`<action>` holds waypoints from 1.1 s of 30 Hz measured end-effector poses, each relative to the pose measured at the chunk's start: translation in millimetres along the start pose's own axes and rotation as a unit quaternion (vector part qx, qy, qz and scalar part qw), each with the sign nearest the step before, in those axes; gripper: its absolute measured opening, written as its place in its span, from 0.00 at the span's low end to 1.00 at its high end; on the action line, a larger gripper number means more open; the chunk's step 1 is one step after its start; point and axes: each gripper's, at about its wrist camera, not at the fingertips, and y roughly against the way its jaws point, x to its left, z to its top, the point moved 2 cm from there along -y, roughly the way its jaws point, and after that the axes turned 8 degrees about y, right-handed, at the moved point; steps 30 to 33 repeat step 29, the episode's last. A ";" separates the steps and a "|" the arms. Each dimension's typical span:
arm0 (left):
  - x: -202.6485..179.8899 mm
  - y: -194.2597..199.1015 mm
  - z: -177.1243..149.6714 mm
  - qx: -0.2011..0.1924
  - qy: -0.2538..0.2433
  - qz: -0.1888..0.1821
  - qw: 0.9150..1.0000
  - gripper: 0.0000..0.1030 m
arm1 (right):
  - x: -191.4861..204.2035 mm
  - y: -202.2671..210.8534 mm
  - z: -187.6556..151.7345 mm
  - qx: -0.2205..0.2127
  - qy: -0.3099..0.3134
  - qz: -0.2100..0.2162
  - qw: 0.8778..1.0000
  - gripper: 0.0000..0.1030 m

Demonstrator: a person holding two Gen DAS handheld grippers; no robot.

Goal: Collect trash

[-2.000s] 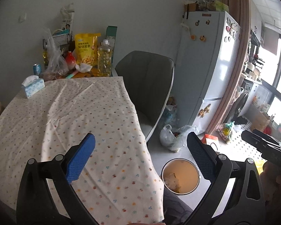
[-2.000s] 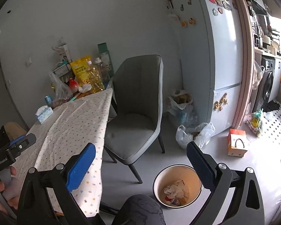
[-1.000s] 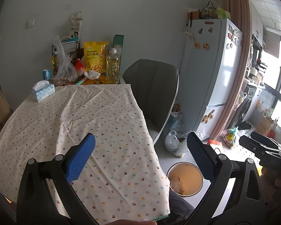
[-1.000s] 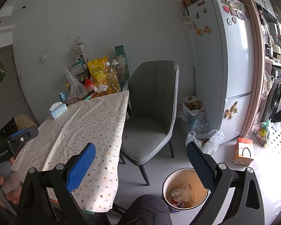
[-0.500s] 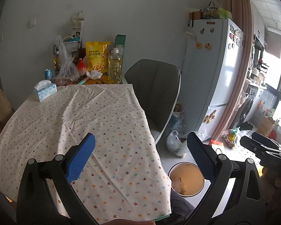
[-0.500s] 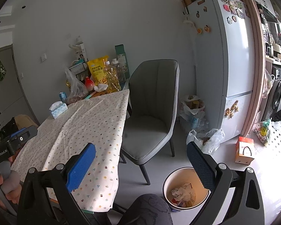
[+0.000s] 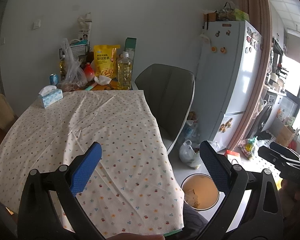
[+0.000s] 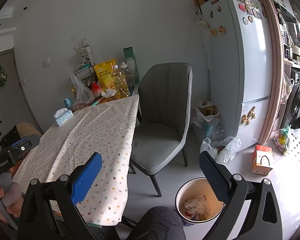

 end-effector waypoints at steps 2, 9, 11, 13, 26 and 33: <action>-1.6 -0.6 0.5 0.001 0.000 0.002 1.000 0.94 | 0.5 0.8 -1.0 -0.001 0.001 0.003 1.000 0.92; -0.4 1.4 -0.4 -0.007 0.001 0.013 1.000 0.94 | 0.0 -0.4 -3.3 -0.003 -0.007 0.013 1.000 0.92; 3.8 1.5 -1.2 -0.008 0.006 0.014 1.000 0.94 | 1.4 -3.5 -3.0 0.000 -0.007 0.014 1.000 0.92; 8.5 0.9 -2.6 -0.008 0.010 0.016 1.000 0.94 | 5.2 -9.1 -3.7 0.008 -0.005 0.014 1.000 0.92; 38.5 -20.6 -15.6 0.007 0.033 0.025 0.999 0.94 | 29.5 -35.2 -9.0 0.044 0.009 0.008 0.999 0.92; 57.4 -38.0 -15.2 0.011 0.044 0.055 0.997 0.94 | 39.1 -45.6 -10.2 0.055 0.015 0.009 0.998 0.92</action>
